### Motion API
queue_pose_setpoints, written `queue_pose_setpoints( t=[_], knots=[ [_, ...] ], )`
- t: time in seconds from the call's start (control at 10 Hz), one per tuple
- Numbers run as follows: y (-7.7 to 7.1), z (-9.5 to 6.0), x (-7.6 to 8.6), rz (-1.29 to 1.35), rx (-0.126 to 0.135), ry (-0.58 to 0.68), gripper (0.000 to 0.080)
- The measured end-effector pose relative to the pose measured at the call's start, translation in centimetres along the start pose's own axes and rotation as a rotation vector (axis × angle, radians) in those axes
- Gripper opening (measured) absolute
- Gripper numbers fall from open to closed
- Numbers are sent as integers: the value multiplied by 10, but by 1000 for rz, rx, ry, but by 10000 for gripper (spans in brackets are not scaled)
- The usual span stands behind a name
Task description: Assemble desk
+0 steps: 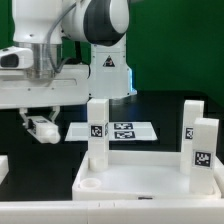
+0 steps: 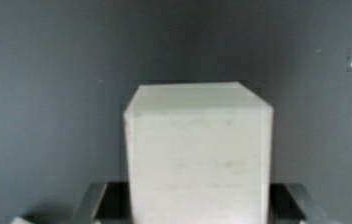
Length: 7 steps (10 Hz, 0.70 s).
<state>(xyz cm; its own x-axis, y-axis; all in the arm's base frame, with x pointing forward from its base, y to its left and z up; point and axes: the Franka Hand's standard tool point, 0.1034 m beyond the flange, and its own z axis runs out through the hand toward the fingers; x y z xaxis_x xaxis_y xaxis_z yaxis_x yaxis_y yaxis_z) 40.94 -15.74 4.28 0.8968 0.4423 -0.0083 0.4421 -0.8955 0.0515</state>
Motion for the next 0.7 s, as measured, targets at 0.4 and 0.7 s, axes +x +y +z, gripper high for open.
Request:
queue_pose_setpoints(
  t=[0.4, 0.7],
  knots=[
    [-38, 12, 9, -57, 116, -119, 285],
    [-32, 11, 3, -308, 135, -108, 285]
  ],
)
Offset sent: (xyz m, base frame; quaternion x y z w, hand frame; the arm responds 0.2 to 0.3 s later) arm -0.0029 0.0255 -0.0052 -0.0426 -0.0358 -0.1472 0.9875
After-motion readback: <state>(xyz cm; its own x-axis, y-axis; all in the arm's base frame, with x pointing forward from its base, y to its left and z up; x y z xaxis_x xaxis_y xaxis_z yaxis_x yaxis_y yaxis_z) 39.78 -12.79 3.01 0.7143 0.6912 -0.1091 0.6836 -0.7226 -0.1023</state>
